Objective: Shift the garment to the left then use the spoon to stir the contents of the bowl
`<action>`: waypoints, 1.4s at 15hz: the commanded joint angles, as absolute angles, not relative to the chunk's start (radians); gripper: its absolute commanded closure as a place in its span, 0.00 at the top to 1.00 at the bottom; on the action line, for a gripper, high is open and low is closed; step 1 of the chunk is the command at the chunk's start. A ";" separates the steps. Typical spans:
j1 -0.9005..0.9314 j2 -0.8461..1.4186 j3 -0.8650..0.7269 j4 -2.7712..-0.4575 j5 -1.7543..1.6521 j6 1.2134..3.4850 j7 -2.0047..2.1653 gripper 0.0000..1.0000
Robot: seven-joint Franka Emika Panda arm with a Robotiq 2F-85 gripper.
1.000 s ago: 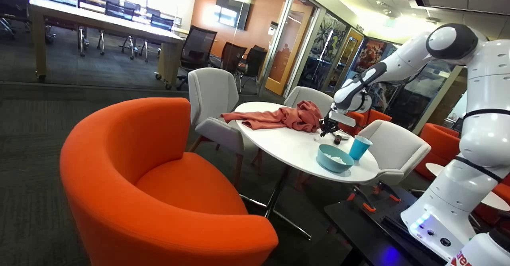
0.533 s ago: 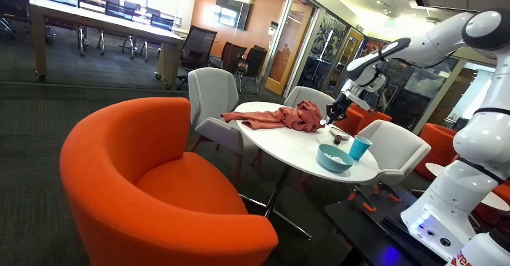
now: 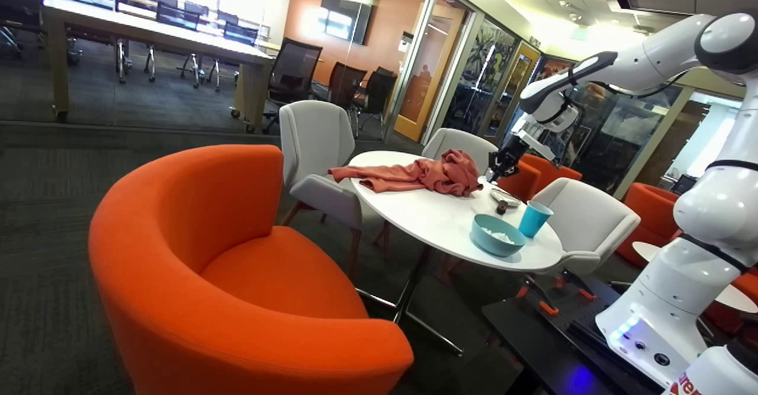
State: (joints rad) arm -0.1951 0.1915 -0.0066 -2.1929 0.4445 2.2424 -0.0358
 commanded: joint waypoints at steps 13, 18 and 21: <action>-0.217 0.228 -0.167 -2.053 0.730 1.440 0.189 0.01; -0.229 0.357 -0.188 -2.045 0.731 1.314 0.138 0.01; -0.226 0.442 -0.186 -2.022 0.731 1.328 0.126 0.01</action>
State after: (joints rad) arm -0.2220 0.3610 -0.1841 -2.0737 0.7215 1.3625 0.1333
